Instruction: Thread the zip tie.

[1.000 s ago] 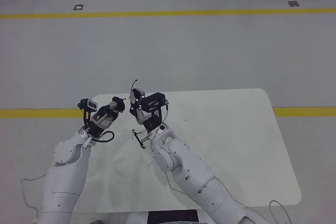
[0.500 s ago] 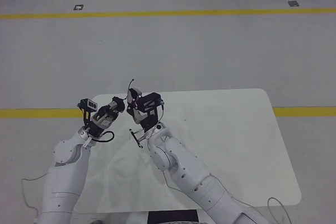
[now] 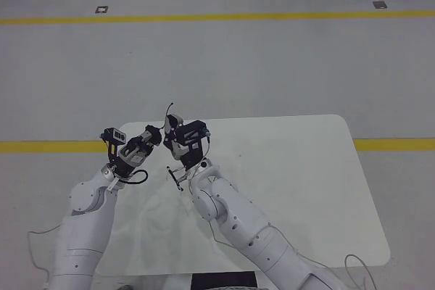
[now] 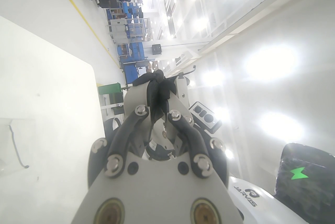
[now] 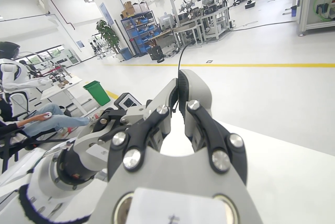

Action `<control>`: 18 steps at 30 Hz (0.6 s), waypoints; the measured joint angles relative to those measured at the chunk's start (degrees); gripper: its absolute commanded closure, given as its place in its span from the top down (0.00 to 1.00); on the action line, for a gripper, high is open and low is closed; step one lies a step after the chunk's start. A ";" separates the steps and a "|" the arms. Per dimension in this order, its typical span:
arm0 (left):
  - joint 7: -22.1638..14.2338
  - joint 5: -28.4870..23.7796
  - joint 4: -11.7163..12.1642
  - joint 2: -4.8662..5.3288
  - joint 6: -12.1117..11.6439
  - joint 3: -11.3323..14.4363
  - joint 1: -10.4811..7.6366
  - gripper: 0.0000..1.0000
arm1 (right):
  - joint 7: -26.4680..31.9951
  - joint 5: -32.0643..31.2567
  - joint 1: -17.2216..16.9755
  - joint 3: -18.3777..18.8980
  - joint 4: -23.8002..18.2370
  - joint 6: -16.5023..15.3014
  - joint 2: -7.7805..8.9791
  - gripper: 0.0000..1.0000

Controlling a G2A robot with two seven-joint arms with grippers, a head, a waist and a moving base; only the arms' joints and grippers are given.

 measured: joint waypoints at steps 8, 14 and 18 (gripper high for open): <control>0.00 0.00 0.00 0.00 0.00 0.00 0.00 0.00 | -0.02 -0.24 -0.05 0.17 0.27 -0.03 -0.25 0.00; 0.00 0.00 0.00 0.00 0.00 0.00 0.00 0.00 | -0.07 -0.40 -0.11 0.33 0.24 -0.27 -0.40 0.00; 0.00 0.00 0.00 0.00 0.00 0.00 0.00 0.00 | 0.17 -0.55 -0.10 0.40 0.25 -0.49 -0.49 0.00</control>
